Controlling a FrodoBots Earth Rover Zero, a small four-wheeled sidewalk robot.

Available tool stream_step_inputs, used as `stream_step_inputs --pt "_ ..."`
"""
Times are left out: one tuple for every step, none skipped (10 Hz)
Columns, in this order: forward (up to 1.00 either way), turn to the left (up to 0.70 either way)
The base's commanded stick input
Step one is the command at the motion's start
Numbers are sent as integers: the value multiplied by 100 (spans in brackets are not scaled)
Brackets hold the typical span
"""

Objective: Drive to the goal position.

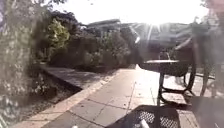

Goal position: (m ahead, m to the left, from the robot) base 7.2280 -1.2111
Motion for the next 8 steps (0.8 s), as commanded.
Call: stream_step_inputs --pt "50 0" --pt "50 0" --pt "50 0" --pt "50 0" --pt "50 0" --pt "50 0" --pt "50 0" --pt "50 0"
